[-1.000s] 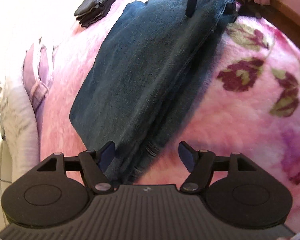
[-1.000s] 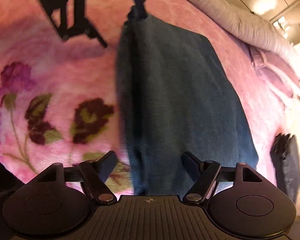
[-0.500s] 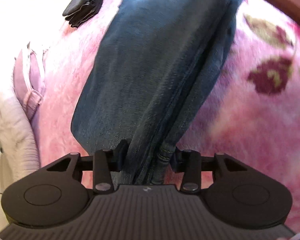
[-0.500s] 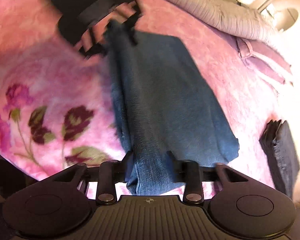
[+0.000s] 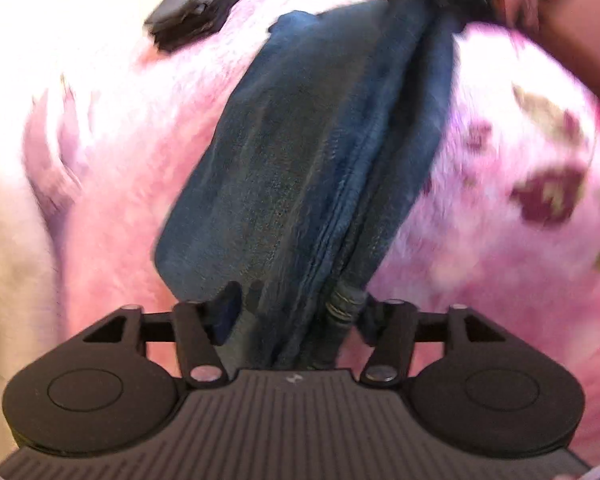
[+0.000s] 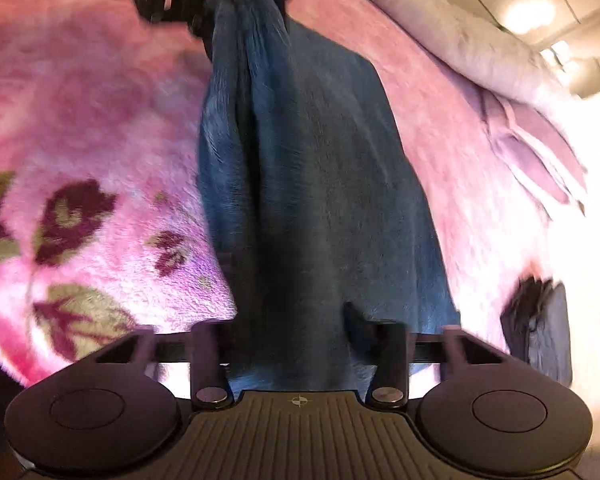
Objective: Fold clothes
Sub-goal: 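Carry the hanging jeans with both tools toward the dark clothes stack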
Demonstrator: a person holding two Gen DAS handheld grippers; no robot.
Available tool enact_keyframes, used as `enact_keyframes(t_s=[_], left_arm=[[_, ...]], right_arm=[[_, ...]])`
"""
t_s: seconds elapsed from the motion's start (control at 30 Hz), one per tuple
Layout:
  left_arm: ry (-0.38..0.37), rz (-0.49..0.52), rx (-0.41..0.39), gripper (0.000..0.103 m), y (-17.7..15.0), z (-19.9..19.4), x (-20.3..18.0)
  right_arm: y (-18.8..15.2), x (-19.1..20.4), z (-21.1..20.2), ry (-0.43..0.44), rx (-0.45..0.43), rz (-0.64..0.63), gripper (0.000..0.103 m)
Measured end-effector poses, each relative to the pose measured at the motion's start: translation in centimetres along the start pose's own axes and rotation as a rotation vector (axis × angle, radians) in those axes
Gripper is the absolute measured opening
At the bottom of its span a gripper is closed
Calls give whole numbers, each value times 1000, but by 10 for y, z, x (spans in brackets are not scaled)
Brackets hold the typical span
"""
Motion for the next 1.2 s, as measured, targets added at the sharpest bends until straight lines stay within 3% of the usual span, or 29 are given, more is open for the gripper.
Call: enact_keyframes(t_s=[0.13,0.3,0.57,0.83,1.03,1.2], left_arm=[[81,100,66,53,-1,18,-24],[28,32,65,36,4,3,-3],[-2,-55,24,31,18,-72,56],[-24,-64,-10,30,39,-124,66],[1,-54,-53,30,87,-132,92],[55,-17,-103,30,160,-113,140]], right_arm=[[9,-19,-14,15,-1,32,37],[20,-35,-25,37,10,14,36],[38,-76,-87,33,7,4,36],[43,-90,-152,33,20,22,36],[16,-120,-184,-5,10,66,36],[-24,-173,-196,-74,-6,104,36]])
Point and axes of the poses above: each gripper's, at about its wrist camera, not at the fingertips, and z roughly the way its jaws point, x to its left, y to its top, the point moved 1 cm from there along z, roughly the way its jaws point
